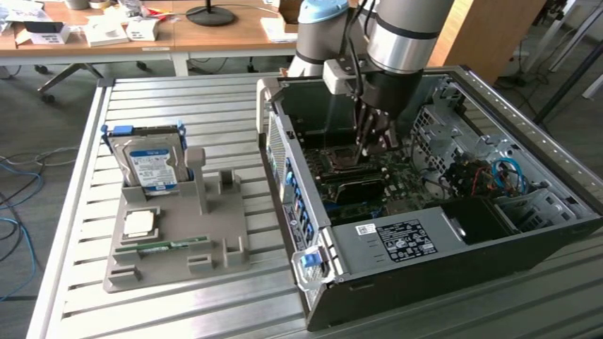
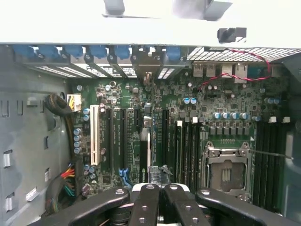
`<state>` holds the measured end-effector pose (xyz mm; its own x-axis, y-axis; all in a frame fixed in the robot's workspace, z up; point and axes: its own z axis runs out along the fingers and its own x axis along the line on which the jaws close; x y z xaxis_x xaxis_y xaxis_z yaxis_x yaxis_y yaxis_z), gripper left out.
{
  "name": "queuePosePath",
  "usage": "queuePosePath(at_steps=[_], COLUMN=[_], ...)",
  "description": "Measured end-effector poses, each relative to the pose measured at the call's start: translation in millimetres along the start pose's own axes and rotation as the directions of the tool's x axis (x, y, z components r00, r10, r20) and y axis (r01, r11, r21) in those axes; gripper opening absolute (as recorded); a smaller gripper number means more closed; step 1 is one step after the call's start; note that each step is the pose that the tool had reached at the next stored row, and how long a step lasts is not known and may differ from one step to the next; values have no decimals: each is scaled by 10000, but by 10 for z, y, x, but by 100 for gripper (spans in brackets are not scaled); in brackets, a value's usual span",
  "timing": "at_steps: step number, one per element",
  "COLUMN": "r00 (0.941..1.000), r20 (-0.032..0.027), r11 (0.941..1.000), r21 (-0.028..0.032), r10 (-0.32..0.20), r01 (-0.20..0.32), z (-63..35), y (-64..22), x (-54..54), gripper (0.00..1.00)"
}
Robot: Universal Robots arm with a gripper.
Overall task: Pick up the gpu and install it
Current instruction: 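Press down on the gpu until it lock into place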
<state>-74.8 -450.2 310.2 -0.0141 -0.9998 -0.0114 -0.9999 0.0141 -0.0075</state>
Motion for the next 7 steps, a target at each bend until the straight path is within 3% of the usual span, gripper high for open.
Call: queuePosePath(at_steps=[7], r00=[10000], r20=[1], r11=[10000], r21=[0], r10=[0], r01=[0], z=[-3], y=[0], x=[0], gripper=[11])
